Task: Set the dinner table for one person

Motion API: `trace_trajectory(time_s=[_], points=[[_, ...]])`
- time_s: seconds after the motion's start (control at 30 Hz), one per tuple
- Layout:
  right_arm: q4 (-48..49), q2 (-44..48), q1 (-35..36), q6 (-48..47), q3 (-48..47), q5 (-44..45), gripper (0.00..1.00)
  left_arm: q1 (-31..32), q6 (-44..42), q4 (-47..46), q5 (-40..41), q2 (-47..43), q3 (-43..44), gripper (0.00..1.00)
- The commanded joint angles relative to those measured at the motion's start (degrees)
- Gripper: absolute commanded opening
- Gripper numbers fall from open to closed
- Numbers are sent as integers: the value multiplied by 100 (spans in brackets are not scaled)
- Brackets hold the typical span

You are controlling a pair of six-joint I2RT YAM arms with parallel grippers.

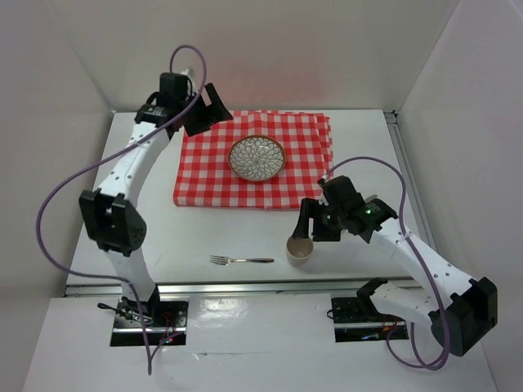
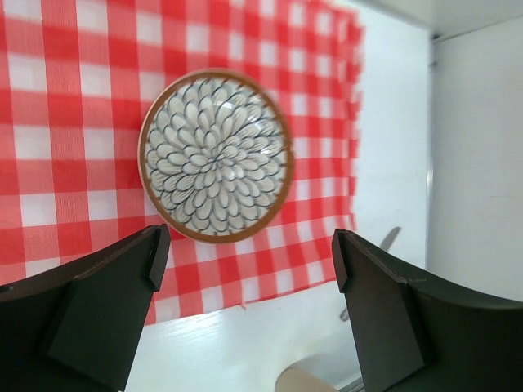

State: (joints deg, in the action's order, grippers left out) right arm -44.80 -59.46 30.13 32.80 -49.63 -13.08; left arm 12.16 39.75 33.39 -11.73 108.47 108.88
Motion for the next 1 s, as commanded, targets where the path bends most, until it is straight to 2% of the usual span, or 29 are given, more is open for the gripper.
trace_trajectory(time_s=[0.0,0.07,0.17,0.3,0.4,0.53,0.8,0.83,0.93,0.97], points=[[-292,76,370,569,137,376,77,23,-266,142,232,-798,-305,100],[-362,-12,537,806,137,673,76,23,-318,142,232,-1063,-585,100],[-442,-135,827,1097,199,1192,68,23,-318,142,118,-1511,-841,100],[-319,-197,889,1307,383,1378,61,23,-423,142,48,-1925,-1289,98],[-249,-197,942,1369,384,1431,61,23,-424,212,48,-2144,-1474,98],[-100,31,995,1300,-54,1431,61,23,-477,212,48,-2207,-1606,98],[-775,-276,1100,1080,-1312,1843,58,23,-477,265,-5,-2207,-1607,98],[-846,-276,1100,1141,-1313,2044,58,23,-477,265,-5,-2207,-1607,98],[-1189,-206,1100,1264,-1261,2388,71,23,-529,265,-5,-2207,-1607,98],[-1389,-206,1100,1343,-1182,2441,73,23,-529,317,-5,-2207,-1607,98]])
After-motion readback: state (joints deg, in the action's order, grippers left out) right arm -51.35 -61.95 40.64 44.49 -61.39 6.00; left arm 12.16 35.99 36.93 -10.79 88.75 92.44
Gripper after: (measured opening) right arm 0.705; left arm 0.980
